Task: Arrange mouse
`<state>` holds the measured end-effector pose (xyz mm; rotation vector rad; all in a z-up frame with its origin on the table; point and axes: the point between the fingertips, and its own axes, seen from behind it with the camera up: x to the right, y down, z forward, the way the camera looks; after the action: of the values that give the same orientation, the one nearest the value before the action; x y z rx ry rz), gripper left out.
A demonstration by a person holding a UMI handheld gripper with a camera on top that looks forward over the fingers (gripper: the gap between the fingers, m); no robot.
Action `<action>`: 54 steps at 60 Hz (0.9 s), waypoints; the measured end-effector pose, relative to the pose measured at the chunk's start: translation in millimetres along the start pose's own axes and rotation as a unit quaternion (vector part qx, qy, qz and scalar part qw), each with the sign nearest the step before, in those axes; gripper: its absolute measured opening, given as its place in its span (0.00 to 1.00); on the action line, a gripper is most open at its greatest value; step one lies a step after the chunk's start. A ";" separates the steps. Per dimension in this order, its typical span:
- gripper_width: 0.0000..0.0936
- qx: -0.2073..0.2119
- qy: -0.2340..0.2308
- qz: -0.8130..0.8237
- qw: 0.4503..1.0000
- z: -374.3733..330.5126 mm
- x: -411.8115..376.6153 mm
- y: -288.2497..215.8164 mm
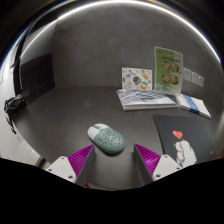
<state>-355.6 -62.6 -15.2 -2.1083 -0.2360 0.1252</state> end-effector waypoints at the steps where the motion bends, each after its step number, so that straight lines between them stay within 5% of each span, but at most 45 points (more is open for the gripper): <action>1: 0.86 -0.002 -0.002 -0.002 1.000 3.3 -0.1 -1.2; 22: 0.83 -0.029 0.001 0.007 1.000 65.7 14.7 -40.6; 28: 0.58 -0.039 0.010 0.014 0.999 74.2 13.8 -43.7; 43: 0.43 -0.043 0.060 0.028 0.997 63.2 4.6 -43.0; 54: 0.43 0.048 0.058 0.024 0.997 -17.3 -16.7 -125.7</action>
<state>-383.6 -16.8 101.0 -2.0193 -0.1079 0.0422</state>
